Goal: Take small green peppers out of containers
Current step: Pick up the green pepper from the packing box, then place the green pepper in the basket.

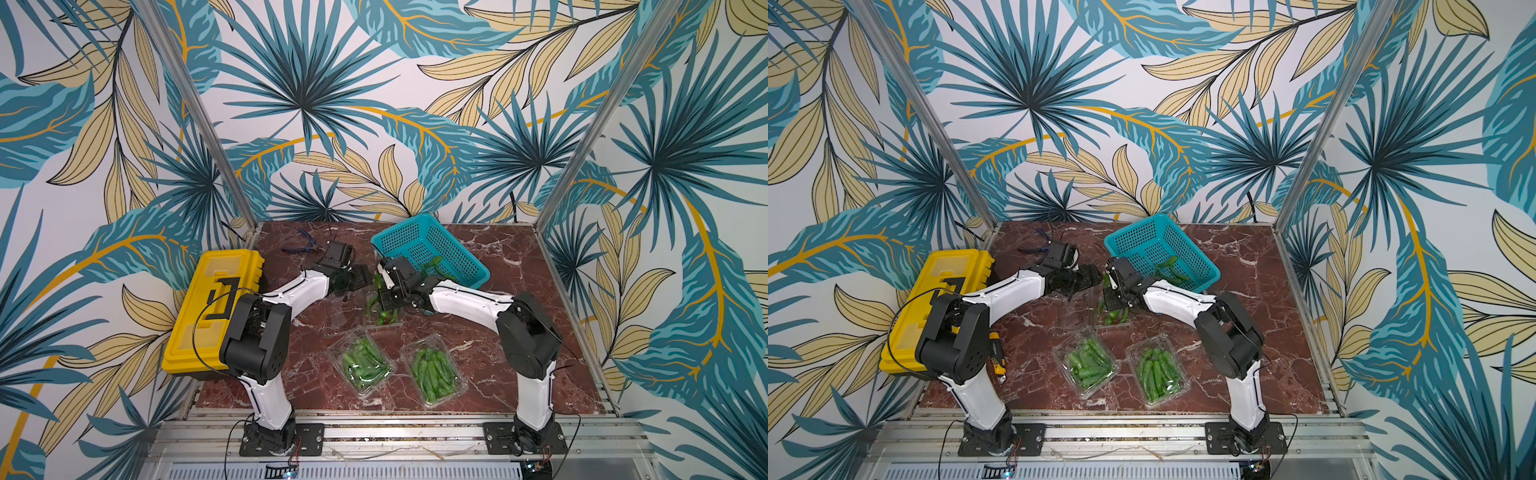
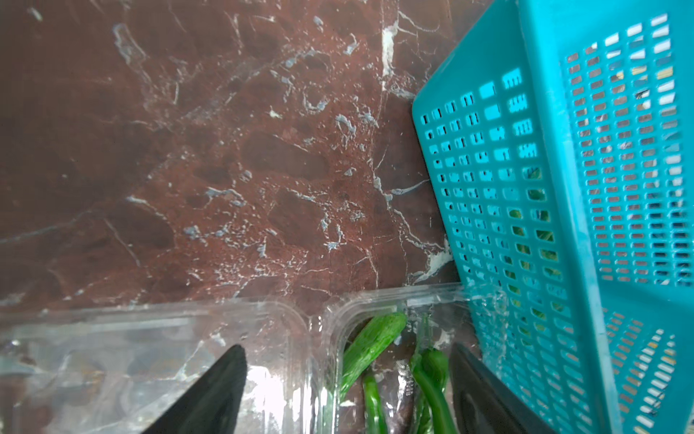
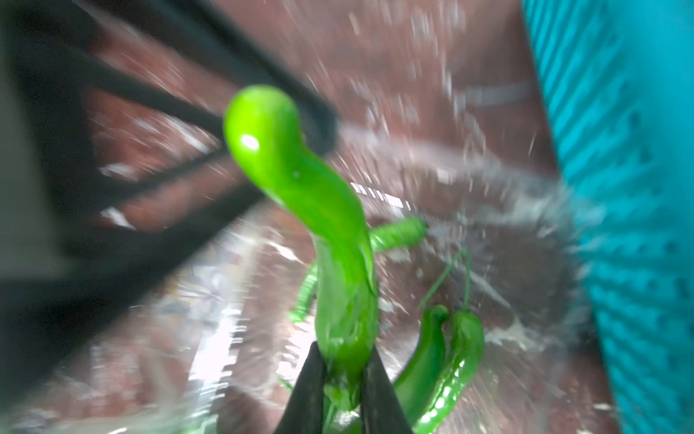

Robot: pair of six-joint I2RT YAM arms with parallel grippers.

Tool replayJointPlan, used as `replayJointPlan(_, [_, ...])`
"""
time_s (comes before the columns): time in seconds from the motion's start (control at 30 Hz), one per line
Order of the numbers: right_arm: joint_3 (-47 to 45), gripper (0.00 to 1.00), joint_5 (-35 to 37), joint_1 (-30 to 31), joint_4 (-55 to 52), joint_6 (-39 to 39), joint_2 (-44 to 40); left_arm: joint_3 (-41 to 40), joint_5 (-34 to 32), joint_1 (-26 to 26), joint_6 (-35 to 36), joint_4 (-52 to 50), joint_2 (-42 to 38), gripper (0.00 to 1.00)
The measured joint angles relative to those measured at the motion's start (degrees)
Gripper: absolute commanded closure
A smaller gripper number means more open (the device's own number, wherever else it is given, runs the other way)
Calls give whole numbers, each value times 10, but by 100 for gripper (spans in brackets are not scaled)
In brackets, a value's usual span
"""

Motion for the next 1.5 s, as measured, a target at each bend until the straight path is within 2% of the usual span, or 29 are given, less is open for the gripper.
replayJointPlan(0.13, [-3, 92, -2, 0, 42, 0, -38, 0, -2, 0, 26, -4, -2, 8])
replayJointPlan(0.37, [-32, 93, 22, -17, 64, 1, -70, 1, 7, -2, 49, -9, -13, 8])
replayJointPlan(0.5, [-73, 93, 51, -67, 61, 22, -95, 3, 5, -14, 64, -11, -23, 8])
replayJointPlan(0.63, [-108, 92, 71, -143, 52, 57, -108, 11, 4, -36, 81, -18, -40, 8])
replayJointPlan(0.73, [-120, 83, 77, -183, 35, 74, -103, 23, 5, -54, 90, -21, -47, 8])
replayJointPlan(0.83, [-120, 72, 73, -191, 28, 84, -83, 31, 9, -70, 92, -23, -50, 8])
replayJointPlan(0.93, [-120, 70, 67, -186, 17, 93, -66, 37, 16, -86, 91, -26, -46, 9])
replayJointPlan(1.23, [-125, 70, 59, -184, 24, 106, -66, 50, 36, -111, 64, -28, 8, 27])
replayJointPlan(1.37, [-130, 70, 54, -184, 33, 108, -68, 50, 42, -111, 44, -32, 21, 41])
replayJointPlan(1.5, [-136, 70, 47, -184, 42, 111, -68, 50, 36, -111, 34, -42, 21, 48])
